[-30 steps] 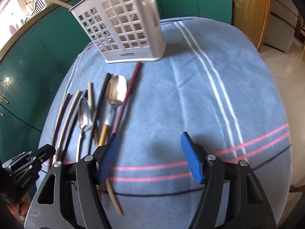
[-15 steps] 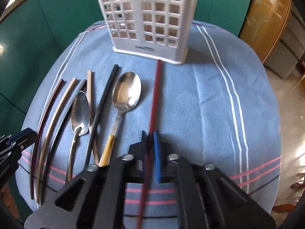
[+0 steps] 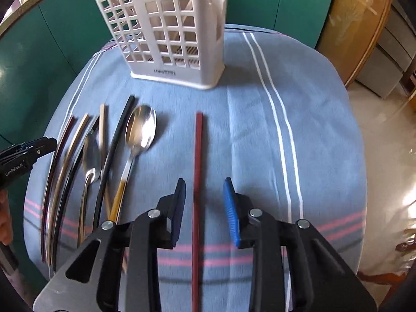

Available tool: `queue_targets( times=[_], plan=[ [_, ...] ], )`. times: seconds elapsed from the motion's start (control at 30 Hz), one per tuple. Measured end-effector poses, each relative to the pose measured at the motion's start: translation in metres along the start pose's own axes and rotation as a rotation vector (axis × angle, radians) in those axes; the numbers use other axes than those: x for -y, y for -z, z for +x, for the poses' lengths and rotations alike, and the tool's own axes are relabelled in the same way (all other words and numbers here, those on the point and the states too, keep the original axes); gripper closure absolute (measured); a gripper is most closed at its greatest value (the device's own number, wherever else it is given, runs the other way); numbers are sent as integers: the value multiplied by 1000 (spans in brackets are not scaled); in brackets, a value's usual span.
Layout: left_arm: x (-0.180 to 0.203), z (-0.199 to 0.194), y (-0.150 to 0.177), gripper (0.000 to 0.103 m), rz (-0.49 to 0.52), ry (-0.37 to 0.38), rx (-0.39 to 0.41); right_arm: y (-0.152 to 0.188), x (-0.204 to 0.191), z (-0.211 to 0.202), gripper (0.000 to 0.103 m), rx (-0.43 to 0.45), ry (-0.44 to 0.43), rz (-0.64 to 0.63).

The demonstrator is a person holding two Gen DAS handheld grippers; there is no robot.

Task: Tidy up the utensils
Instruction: 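Grasp a red chopstick with the right tool while the left tool holds its own, then carry both red chopsticks into the white holder while both tools open to drop them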

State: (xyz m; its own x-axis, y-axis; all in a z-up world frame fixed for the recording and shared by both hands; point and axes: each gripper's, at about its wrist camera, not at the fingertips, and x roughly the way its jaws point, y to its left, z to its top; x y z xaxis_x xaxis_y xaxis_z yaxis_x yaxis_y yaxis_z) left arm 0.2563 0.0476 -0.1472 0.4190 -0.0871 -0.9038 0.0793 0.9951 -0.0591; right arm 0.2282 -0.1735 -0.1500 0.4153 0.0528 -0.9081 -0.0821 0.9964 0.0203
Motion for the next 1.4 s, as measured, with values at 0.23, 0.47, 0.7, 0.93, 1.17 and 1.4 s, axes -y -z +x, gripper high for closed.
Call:
queue_targets(
  times=[0.23,0.47,0.7,0.93,1.17,1.4],
  plan=[
    [9,24,-32,78,73,-41,-103,-30,-7,27,73,-70,17,-17],
    [17,31,-41,87,83,-42,-121,-43,-2,31,75,-98,6,-17],
    [18,17,-31,97,29,-7,-57,-40,6,10,96,-35,-56,16],
    [29,-74,-29,97,50,37,149,-33,13,-95,96,180,-101,6],
    [39,-165,-26,97,85,82,359,-21,20,-195,96,401,-121,-11],
    [43,-216,-19,97,77,101,475,-11,17,-235,96,499,-134,-18]
  ],
)
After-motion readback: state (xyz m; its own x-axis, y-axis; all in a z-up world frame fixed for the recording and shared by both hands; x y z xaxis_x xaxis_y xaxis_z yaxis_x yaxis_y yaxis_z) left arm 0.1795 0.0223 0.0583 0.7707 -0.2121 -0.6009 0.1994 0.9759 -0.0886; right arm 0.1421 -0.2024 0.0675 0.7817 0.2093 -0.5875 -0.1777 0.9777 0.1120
